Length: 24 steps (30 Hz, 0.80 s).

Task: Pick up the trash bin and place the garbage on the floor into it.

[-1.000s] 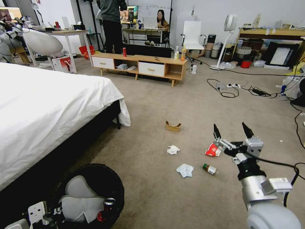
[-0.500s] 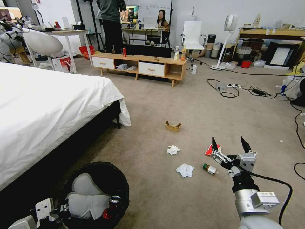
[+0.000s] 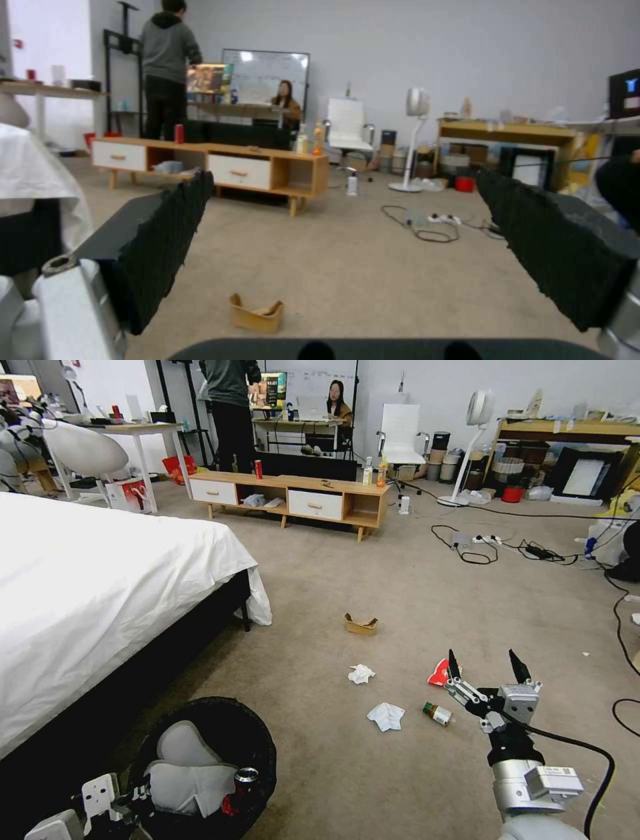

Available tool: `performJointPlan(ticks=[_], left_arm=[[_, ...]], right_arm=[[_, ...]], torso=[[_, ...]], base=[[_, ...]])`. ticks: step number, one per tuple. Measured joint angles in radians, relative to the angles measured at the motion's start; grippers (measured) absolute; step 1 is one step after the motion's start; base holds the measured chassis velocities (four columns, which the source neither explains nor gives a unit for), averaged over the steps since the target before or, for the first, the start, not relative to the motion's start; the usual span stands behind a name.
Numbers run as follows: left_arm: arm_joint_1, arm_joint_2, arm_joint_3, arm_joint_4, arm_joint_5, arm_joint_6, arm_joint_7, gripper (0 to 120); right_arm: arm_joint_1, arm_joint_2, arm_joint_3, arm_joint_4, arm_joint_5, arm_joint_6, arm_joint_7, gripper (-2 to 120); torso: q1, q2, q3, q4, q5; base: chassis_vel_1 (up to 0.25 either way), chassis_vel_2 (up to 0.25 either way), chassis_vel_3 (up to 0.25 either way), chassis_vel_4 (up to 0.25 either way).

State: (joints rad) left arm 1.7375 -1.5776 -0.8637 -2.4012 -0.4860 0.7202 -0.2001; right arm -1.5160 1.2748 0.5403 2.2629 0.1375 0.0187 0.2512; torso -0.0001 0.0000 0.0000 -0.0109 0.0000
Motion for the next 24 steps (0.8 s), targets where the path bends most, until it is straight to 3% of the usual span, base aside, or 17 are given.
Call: performJointPlan(ticks=[24], left_arm=[[0.009, -0.005, -0.015, -0.007, 0.007, 0.000, 0.001, 3]], right_arm=[[-0.006, -0.004, 0.006, -0.003, 0.002, 0.018, -0.011, 100]], torso=[[0.000, 0.000, 0.000, -0.0002, -0.0001]], base=[[-0.080, -0.078, -0.078, -0.082]])
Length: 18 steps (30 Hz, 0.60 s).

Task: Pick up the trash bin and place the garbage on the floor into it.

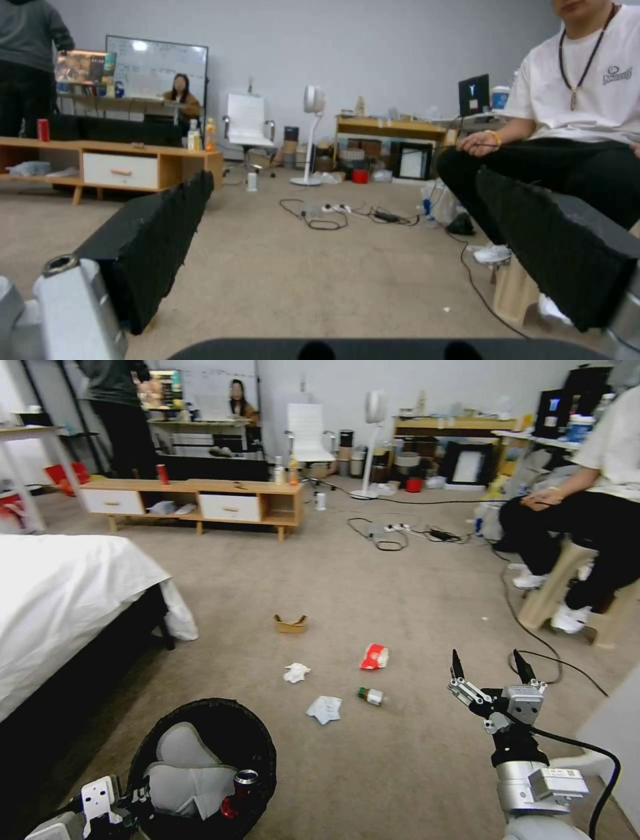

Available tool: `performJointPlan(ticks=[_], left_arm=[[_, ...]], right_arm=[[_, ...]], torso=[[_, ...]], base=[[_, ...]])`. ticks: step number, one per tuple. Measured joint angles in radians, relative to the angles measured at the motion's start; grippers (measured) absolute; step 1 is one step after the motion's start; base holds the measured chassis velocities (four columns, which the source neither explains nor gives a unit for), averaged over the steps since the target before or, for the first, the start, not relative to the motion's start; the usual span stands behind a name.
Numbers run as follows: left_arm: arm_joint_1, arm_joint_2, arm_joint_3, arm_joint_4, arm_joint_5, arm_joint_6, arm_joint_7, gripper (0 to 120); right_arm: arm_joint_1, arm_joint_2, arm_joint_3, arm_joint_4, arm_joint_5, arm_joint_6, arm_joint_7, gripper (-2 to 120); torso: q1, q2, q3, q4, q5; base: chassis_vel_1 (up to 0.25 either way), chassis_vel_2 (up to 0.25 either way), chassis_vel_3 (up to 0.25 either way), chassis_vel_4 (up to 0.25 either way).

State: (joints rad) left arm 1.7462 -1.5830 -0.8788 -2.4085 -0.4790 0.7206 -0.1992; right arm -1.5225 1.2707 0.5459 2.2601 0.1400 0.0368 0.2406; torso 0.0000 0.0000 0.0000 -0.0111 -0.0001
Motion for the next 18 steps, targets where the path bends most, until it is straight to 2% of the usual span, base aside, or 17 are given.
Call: performJointPlan(ticks=[3, 14, 18], left_arm=[[0.000, 0.000, -0.013, 0.001, -0.001, 0.000, -0.006, 3], [0.002, 0.004, -0.048, 0.000, -0.020, 0.000, -0.008, 3], [0.002, 0.004, -0.052, 0.000, -0.022, 0.000, -0.008, 3]], right_arm=[[0.004, -0.001, -0.003, -0.008, 0.001, 0.007, -0.012, 100], [0.009, 0.003, -0.017, -0.037, -0.001, 0.041, -0.050, 100], [0.011, 0.003, -0.020, -0.041, -0.001, 0.045, -0.055, 100]], torso=[[0.000, 0.000, 0.000, 0.0008, 0.0000], [0.000, 0.000, 0.000, 0.0002, 0.0000], [0.000, 0.000, 0.000, 0.0002, 0.0001]], base=[[0.000, 0.000, 0.000, 0.000], [0.000, 0.000, 0.000, 0.000], [-0.070, 0.060, 0.066, -0.057]])
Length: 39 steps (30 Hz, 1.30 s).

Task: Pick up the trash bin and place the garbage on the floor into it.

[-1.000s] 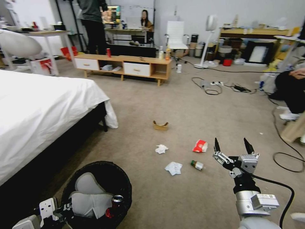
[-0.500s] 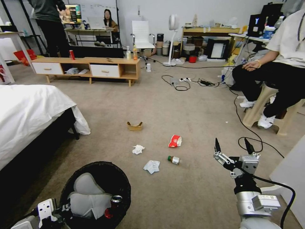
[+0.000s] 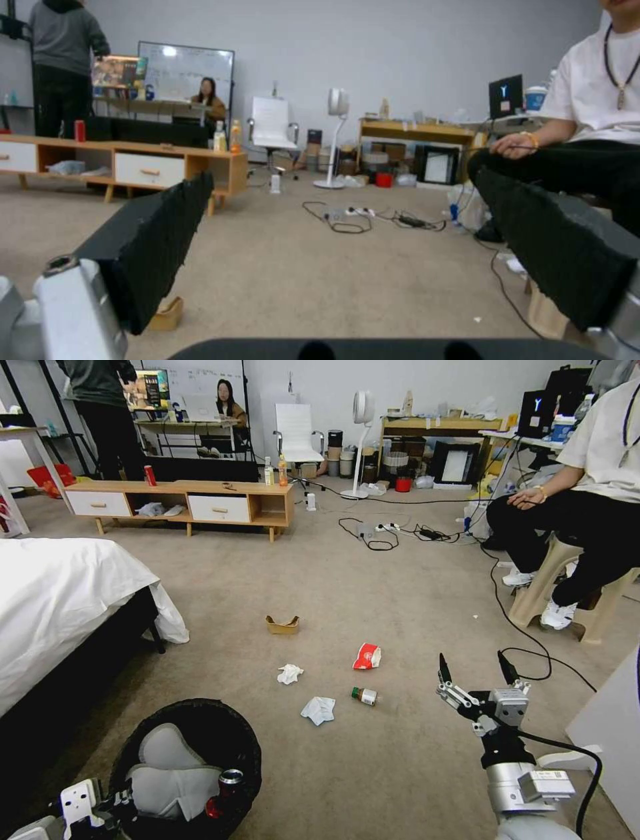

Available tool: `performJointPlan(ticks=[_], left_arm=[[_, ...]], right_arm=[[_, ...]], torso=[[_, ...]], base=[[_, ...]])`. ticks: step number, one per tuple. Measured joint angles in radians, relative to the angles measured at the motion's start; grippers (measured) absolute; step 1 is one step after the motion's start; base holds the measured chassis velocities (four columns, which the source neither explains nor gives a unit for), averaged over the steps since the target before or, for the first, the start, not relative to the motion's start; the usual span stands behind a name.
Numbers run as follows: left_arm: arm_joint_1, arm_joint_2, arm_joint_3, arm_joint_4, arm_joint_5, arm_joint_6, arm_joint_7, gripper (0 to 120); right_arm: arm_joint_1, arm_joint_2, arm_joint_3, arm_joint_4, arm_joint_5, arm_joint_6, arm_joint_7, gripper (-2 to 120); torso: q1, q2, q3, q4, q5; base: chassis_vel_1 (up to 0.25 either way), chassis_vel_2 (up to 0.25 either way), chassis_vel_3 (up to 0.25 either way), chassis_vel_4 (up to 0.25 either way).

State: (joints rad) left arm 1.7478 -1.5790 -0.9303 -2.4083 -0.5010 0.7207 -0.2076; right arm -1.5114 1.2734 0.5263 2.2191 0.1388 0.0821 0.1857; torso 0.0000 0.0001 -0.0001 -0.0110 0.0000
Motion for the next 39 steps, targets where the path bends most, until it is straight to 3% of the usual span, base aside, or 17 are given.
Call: performJointPlan(ticks=[24, 39], left_arm=[[0.008, -0.002, -0.011, -0.003, -0.005, 0.000, 0.000, 3], [0.020, -0.003, -0.008, -0.015, -0.012, -0.001, 0.000, 3]], right_arm=[[0.013, -0.002, -0.016, -0.017, -0.002, 0.010, 0.002, 100], [0.004, -0.005, -0.021, -0.004, 0.001, 0.015, 0.001, 100]], torso=[[0.000, 0.000, 0.000, 0.0002, 0.0001], [0.000, 0.000, 0.000, 0.0000, 0.0000]], base=[[-0.160, 0.162, 0.160, -0.156], [-0.012, 0.005, 0.010, -0.011]])
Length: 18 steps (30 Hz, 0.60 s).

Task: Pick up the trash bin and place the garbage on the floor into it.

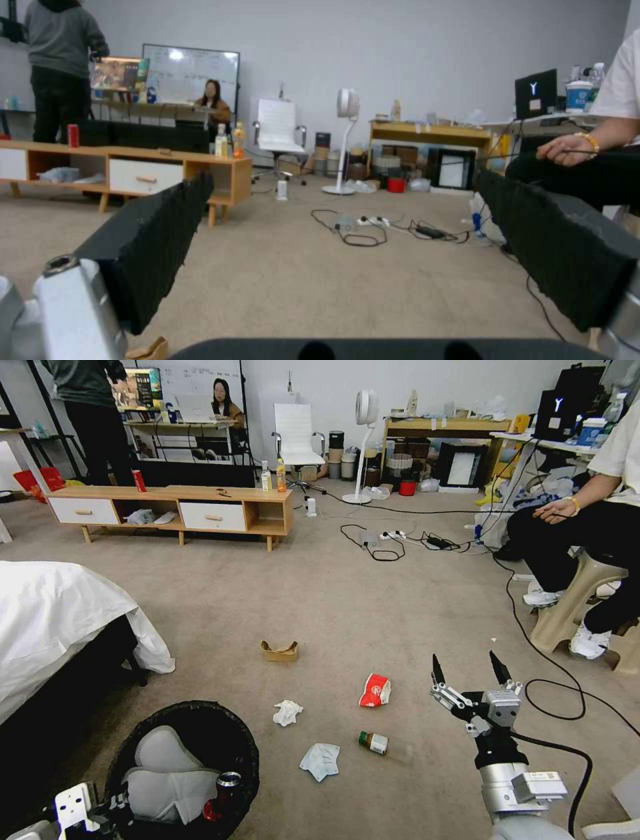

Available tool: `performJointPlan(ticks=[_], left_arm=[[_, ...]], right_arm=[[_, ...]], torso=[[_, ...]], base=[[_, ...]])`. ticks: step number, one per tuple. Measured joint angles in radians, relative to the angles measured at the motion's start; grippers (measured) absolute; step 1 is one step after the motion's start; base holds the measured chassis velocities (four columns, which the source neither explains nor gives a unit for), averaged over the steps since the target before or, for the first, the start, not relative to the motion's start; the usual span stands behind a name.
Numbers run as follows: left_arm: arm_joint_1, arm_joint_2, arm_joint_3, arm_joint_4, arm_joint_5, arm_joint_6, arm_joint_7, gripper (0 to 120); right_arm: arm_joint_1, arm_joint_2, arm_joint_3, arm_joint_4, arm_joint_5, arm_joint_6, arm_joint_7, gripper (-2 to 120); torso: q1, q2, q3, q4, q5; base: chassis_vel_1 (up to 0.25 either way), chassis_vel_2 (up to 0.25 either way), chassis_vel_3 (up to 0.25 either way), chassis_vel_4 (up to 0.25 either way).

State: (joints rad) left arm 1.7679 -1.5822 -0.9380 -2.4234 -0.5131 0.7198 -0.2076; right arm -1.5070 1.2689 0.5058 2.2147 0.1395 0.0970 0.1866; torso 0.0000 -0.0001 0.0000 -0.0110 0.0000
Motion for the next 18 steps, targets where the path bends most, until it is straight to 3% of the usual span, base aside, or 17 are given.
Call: performJointPlan(ticks=[18], left_arm=[[0.010, -0.005, 0.005, -0.009, 0.001, 0.000, 0.001, 3]], right_arm=[[-0.007, -0.001, 0.004, 0.007, -0.001, -0.003, 0.000, 100]], torso=[[0.000, 0.000, 0.000, 0.0001, 0.0000]], base=[[0.009, 0.006, 0.007, 0.007]])
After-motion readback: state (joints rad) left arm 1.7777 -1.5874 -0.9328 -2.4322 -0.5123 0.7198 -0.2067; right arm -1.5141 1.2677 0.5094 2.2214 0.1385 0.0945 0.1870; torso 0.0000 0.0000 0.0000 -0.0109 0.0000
